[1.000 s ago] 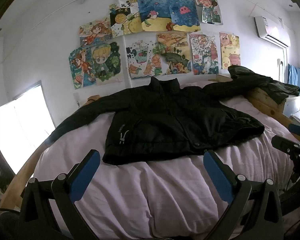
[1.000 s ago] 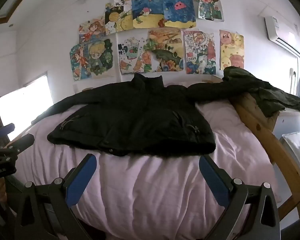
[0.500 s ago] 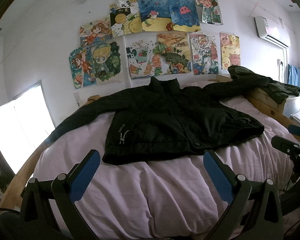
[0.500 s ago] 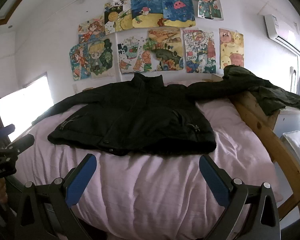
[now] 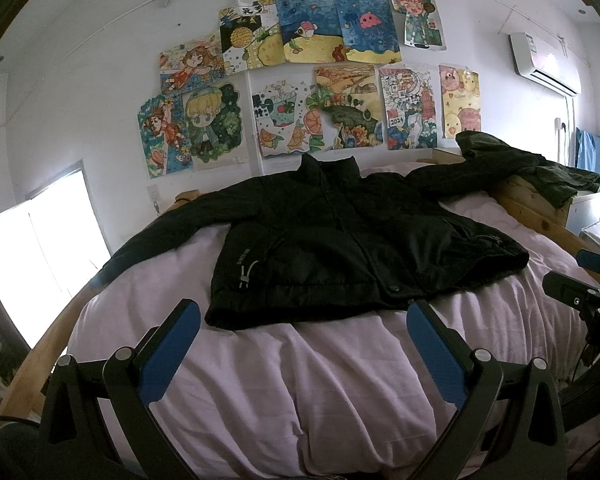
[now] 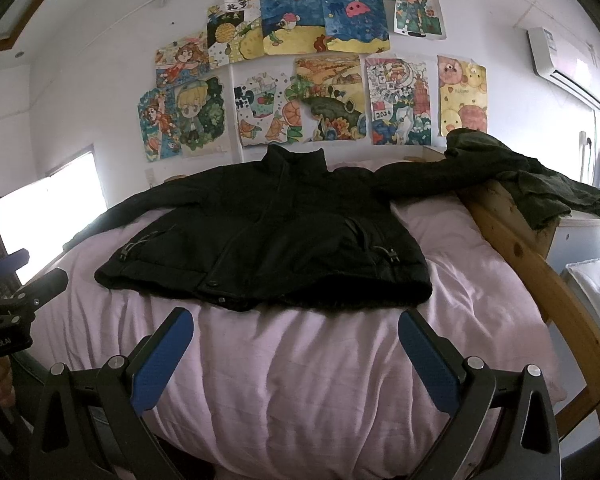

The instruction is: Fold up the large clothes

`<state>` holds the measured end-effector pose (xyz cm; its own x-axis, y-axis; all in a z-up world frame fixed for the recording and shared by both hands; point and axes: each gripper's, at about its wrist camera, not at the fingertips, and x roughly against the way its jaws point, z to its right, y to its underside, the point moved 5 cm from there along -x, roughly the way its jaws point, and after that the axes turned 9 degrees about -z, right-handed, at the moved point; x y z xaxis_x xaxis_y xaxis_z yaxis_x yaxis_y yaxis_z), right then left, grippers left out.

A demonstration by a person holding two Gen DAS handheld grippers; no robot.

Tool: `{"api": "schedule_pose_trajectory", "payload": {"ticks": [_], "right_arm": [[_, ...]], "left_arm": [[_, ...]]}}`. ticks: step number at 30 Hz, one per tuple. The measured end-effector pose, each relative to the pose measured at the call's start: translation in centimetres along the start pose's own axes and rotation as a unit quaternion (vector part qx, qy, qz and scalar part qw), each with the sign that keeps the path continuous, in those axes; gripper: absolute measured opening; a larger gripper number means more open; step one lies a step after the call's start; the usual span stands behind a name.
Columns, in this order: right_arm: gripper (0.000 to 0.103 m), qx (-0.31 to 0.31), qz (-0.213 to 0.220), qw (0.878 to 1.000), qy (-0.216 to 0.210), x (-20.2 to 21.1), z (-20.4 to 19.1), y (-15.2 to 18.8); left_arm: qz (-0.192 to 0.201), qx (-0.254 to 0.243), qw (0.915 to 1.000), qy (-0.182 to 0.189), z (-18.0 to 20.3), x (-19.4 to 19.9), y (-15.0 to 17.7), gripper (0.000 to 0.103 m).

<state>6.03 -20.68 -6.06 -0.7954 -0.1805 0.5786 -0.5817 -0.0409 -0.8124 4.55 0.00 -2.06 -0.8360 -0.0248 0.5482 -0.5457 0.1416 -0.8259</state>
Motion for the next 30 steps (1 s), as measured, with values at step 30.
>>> {"api": "schedule_pose_trajectory", "payload": {"ticks": [30], "right_arm": [[0.103, -0.003, -0.003, 1.0, -0.002, -0.42, 0.1, 0.21]], "left_arm": [[0.0, 0.0, 1.0, 0.0, 0.0, 0.0, 0.0, 0.101]]}}
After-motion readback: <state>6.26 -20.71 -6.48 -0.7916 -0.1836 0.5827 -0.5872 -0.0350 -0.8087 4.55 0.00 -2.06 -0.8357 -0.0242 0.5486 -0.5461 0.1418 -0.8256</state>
